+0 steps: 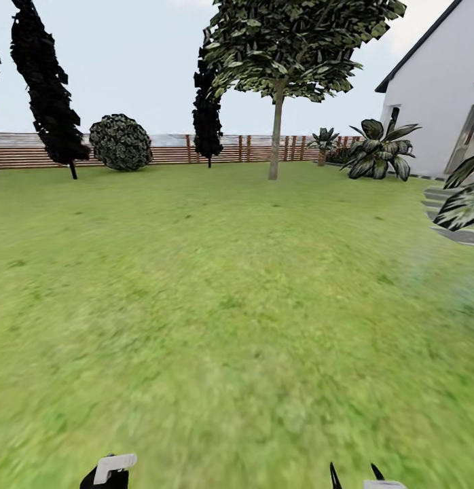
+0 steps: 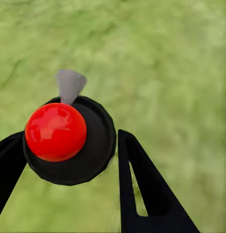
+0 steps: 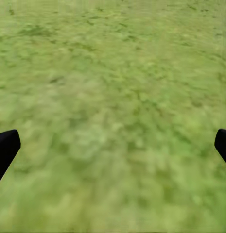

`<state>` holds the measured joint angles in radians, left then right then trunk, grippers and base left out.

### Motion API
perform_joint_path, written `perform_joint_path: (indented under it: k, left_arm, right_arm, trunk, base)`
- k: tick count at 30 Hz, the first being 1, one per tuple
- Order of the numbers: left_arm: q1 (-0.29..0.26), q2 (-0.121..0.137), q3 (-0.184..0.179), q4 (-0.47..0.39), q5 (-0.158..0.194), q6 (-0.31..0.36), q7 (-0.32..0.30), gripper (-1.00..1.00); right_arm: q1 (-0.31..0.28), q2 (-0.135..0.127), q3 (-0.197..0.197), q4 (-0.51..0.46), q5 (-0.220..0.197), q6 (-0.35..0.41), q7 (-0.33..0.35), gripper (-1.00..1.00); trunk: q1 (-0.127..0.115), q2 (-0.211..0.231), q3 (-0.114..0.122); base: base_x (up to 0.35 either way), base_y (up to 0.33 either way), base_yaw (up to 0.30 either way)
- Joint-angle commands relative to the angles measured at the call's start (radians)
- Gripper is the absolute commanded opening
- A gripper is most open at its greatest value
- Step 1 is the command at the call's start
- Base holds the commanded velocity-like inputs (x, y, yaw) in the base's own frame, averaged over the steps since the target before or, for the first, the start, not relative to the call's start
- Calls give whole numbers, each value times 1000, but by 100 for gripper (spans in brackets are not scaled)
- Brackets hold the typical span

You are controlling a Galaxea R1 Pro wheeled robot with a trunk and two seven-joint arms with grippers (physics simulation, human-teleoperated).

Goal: In the garden, pick up the pesticide atomizer on the floor and spray pesticide onto both trees until each tree trunk is fully covered.

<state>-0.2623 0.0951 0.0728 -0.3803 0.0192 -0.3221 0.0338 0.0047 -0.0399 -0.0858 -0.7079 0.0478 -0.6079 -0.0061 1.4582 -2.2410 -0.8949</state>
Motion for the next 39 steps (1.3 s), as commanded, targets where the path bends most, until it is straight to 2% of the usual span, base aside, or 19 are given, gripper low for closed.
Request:
perform_joint_path:
  k: [1, 6, 13, 23, 29, 39]
  left_arm:
    - [0, 0, 0, 0, 0, 0, 0, -100]
    - [0, 0, -1, 0, 0, 0, 0, -100]
    - [0, 0, -1, -1, -1, 0, 0, -100]
    - [0, 0, -1, 0, 0, 0, 0, -100]
    - [0, -1, -1, -1, 0, 0, 0, -100]
    - [0, -1, -1, 0, 0, 0, 0, -100]
  right_arm:
    - [0, 0, 1, 12, 0, -21, 1, 100]
    - [0, 2, 4, 96, 4, -50, 3, 100]
    - [0, 6, 6, 118, 4, -53, 3, 100]
    - [0, 7, 1, 105, 1, -55, 6, 100]
    - [0, 5, -2, 26, 2, -55, 4, 100]
    - [0, 3, -2, 7, 1, -53, 3, 100]
  trunk:
    - [0, 0, 0]
    - [0, 0, 0]
    - [0, 0, 0]
    - [0, 0, 0]
    - [0, 0, 0]
    - [0, 0, 0]
  base:
    - [339, -106, 0]
    - [339, -107, 0]
    - [339, -106, 0]
    - [339, -107, 0]
    - [339, -107, 0]
    - [339, -107, 0]
